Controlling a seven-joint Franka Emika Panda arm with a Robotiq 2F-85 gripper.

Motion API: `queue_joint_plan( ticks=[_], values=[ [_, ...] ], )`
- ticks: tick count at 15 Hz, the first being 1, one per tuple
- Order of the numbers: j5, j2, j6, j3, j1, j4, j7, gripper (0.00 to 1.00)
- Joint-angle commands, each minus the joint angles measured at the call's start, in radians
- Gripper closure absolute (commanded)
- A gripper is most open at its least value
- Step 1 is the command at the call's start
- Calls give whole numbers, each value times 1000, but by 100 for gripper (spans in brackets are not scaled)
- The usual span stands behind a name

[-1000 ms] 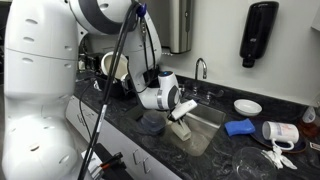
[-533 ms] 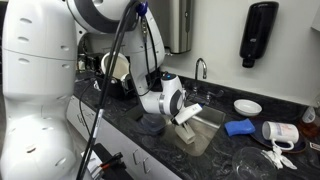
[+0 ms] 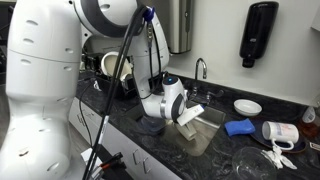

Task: Put the cup upright

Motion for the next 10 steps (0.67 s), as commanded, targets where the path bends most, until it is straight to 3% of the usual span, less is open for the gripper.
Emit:
queue_joint_plan(
  ticks=[1, 3, 6, 10],
  values=[
    [-29, -6, -21, 124, -118, 17, -9, 96],
    [-40, -17, -84, 257, -232, 10, -13, 96],
    [-13, -12, -134, 402, -364, 5, -37, 96],
    [-22, 34, -64, 489, -509, -18, -56, 96]
  ],
)
